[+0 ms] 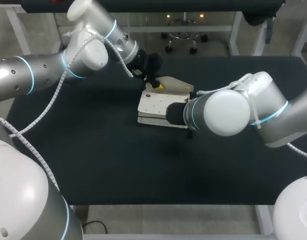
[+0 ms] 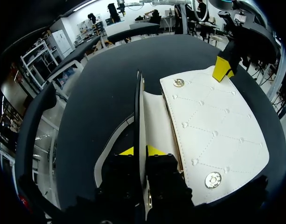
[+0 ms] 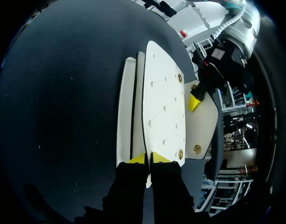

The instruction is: Pick up the bag, open it, inspect its contents, close it, and place it on the opposite side

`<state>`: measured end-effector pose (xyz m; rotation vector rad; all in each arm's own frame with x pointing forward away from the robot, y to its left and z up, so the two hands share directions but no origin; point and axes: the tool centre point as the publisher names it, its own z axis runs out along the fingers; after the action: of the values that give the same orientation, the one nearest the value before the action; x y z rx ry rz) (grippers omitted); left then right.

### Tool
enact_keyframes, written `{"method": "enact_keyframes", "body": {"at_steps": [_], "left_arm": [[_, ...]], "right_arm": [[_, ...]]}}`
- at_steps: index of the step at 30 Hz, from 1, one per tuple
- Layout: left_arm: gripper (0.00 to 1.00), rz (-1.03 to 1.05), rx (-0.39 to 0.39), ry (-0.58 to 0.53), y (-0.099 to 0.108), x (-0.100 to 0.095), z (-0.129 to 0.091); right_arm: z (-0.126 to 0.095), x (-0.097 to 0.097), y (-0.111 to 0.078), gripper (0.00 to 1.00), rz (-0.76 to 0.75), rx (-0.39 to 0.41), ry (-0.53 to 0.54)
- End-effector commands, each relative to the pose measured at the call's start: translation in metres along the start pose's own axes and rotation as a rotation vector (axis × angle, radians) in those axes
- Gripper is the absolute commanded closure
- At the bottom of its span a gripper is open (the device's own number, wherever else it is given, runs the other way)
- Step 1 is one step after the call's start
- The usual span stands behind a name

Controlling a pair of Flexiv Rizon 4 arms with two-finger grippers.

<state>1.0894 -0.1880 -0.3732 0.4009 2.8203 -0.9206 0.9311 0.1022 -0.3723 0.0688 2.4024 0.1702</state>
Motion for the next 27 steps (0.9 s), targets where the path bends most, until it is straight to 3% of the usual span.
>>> {"method": "enact_keyframes", "body": {"at_steps": [1,5,6,7,8,25,27], "left_arm": [[1.00,0.000,0.005,0.004,0.002,-0.002,0.001],[1.00,-0.005,0.016,0.002,0.002,-0.001,-0.003],[1.00,-0.006,0.017,-0.001,0.002,-0.001,-0.004],[1.00,-0.007,0.017,-0.002,0.002,0.000,-0.004],[1.00,-0.008,0.018,-0.004,0.002,0.000,-0.006],[1.00,-0.099,0.041,0.003,-0.006,-0.013,-0.042],[1.00,-0.106,0.041,0.008,-0.006,-0.013,-0.048]], "right_arm": [[0.000,0.003,-0.004,1.00,0.000,-0.014,-0.009],[-0.002,0.003,-0.003,1.00,-0.001,-0.016,-0.009],[-0.003,0.002,-0.003,0.85,-0.005,-0.016,-0.009],[-0.004,0.002,-0.002,0.64,-0.007,-0.015,-0.009],[-0.006,0.001,-0.001,0.00,-0.011,-0.019,-0.001],[-0.080,-0.028,0.012,0.00,-0.043,-0.018,0.008],[-0.084,-0.031,0.013,0.51,-0.043,-0.014,0.000]]}}
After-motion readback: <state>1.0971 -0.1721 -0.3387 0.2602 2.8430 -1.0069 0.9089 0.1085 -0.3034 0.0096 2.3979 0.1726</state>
